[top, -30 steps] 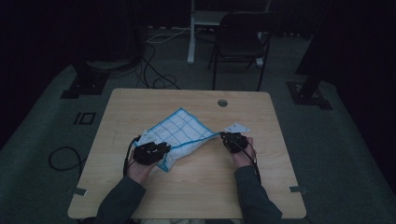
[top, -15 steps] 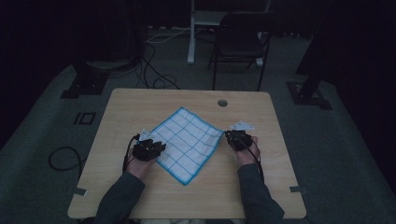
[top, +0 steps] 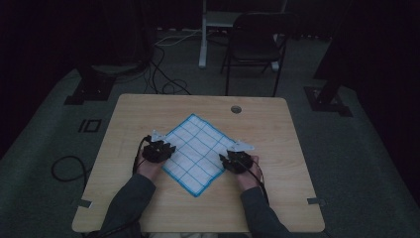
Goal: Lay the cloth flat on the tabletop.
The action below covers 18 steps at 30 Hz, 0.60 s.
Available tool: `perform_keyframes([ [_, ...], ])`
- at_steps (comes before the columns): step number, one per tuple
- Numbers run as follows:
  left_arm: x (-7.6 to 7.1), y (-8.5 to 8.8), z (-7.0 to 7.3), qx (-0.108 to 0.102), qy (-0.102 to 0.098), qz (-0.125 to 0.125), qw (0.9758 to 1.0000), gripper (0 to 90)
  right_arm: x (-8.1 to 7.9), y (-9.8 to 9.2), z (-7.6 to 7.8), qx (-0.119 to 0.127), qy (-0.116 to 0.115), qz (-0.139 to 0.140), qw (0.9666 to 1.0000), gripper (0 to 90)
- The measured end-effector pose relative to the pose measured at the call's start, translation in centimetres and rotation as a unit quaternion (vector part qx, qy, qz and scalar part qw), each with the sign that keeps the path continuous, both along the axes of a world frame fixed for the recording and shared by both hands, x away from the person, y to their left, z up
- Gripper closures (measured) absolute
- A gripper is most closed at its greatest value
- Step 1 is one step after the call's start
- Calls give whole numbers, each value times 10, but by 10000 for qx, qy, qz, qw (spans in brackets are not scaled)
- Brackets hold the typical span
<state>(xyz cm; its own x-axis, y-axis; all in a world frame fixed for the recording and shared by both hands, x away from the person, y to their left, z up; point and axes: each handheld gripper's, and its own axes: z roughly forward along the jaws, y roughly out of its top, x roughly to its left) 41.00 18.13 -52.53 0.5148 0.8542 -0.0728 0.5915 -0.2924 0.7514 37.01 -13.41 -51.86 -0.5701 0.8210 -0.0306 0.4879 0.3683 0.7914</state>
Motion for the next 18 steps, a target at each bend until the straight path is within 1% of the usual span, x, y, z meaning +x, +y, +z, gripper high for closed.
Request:
perform_keyframes([
  [3, 8, -3, 1, 70, -4, -12, 10000, 675, -7, 19, -8, -129, 144, 283, 9994, 573],
  [4, 12, -4, 1, 114, -21, -8, 9999, 674, -9, 23, -10, -147, 174, 335, 9992, 567],
  [5, 14, -5, 1, 137, -45, 41, 9999, 675, -12, 29, -12, -178, 199, 424, 9987, 558],
  [7, 19, -6, 1, 177, -61, 129, 9997, 675, -16, 36, -14, -202, 214, 514, 9982, 549],
  [10, 29, -7, -1, 275, -4, 225, 9994, 677, -21, 43, -14, -178, 232, 645, 9975, 544],
  [13, 35, -6, -3, 304, 58, 294, 9991, 696, -25, 48, -18, -302, 258, 757, 9963, 543],
  [14, 35, -6, -3, 304, 58, 294, 9991, 705, -25, 48, -18, -302, 258, 757, 9963, 543],
  [15, 37, -5, -5, 337, 114, 331, 9988, 705, -25, 48, -19, -346, 250, 772, 9961, 543],
  [16, 38, -4, -6, 388, 136, 339, 9986, 739, -27, 49, -22, -394, 261, 812, 9956, 544],
  [18, 38, -2, -9, 437, 212, 356, 9982, 774, -29, 50, -23, -439, 217, 830, 9953, 548],
])
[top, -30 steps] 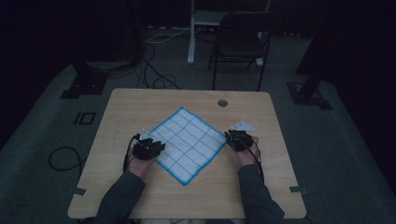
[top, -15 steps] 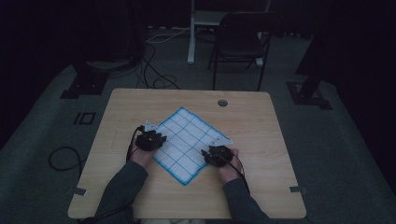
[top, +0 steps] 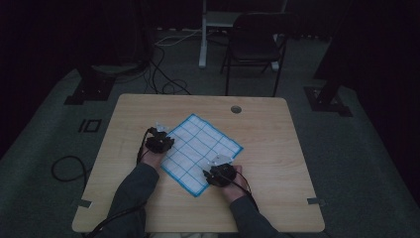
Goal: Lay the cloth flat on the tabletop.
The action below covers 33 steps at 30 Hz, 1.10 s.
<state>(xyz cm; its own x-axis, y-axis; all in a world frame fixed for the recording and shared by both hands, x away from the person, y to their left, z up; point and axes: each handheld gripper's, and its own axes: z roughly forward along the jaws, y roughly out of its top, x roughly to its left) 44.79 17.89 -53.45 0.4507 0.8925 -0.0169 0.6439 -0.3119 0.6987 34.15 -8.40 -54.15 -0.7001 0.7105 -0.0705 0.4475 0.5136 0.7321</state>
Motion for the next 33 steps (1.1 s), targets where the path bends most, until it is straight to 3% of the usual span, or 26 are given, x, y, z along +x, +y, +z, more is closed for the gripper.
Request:
perform_keyframes([
  [7, -3, 3, 1, 43, 34, -40, 10000, 838, -1, -6, 0, 25, 30, -81, 10000, 556],
  [10, -7, 8, 0, -100, 98, -97, 9999, 845, -1, -11, -1, 81, 56, -139, 9999, 557],
  [15, -15, 10, 1, -105, 135, -229, 9996, 851, 0, -18, -1, 92, 106, -212, 9997, 557],
  [33, -60, 0, -4, -309, 67, -620, 9976, 857, 3, -66, -1, 186, 210, -749, 9968, 550],
])
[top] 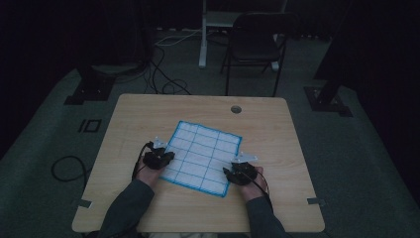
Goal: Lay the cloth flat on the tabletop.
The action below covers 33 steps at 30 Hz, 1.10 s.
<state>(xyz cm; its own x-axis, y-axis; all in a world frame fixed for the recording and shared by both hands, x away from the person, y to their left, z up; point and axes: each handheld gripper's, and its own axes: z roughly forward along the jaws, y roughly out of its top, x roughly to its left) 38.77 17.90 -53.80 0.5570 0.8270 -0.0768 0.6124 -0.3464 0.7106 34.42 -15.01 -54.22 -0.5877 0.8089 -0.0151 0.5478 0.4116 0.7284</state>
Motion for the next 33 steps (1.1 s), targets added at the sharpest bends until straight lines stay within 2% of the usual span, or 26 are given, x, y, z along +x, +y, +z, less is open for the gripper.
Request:
perform_keyframes([
  [7, -20, -10, -1, -56, -35, -111, 9999, 857, 0, -16, 0, 7, -11, -186, 9998, 549],
  [15, -39, -10, -4, -117, -110, -109, 9998, 855, 0, -23, -1, 78, 20, -271, 9996, 546],
  [24, -49, -11, -3, -11, -176, -157, 9997, 843, -3, -26, -1, 126, 43, -295, 9995, 547],
  [28, -52, -8, -2, 21, -320, -117, 9994, 751, -4, -26, -2, 119, 31, -300, 9995, 544],
  [31, -52, -1, 1, -115, -441, 36, 9990, 718, -3, -27, -2, 136, 36, -294, 9995, 539],
  [33, -49, 3, 2, -157, -449, 112, 9988, 698, -3, -27, -2, 133, 36, -292, 9995, 535],
])
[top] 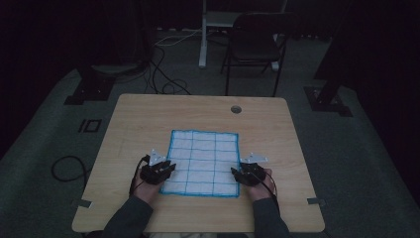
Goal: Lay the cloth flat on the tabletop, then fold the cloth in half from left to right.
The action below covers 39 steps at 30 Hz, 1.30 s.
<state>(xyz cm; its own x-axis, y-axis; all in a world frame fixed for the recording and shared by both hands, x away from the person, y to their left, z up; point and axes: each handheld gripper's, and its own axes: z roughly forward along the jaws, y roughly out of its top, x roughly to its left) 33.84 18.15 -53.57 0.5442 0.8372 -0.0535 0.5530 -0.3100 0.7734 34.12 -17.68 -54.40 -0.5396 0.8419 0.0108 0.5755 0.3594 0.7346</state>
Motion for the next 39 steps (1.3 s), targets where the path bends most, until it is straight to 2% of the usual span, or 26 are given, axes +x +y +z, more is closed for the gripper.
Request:
perform_keyframes([
  [8, 7, 8, 0, -97, -25, 298, 9995, 662, 0, 0, 0, 8, -1, -9, 10000, 531],
  [22, 16, 13, 0, -233, 87, 524, 9983, 630, 0, 0, 0, 16, -9, -21, 10000, 531],
  [30, 22, 12, -4, -145, 188, 805, 9965, 600, 0, 0, 0, 16, -12, -17, 10000, 531],
  [39, 26, 9, -7, -83, 288, 890, 9956, 583, 0, 0, -1, 18, -17, -22, 10000, 532],
])
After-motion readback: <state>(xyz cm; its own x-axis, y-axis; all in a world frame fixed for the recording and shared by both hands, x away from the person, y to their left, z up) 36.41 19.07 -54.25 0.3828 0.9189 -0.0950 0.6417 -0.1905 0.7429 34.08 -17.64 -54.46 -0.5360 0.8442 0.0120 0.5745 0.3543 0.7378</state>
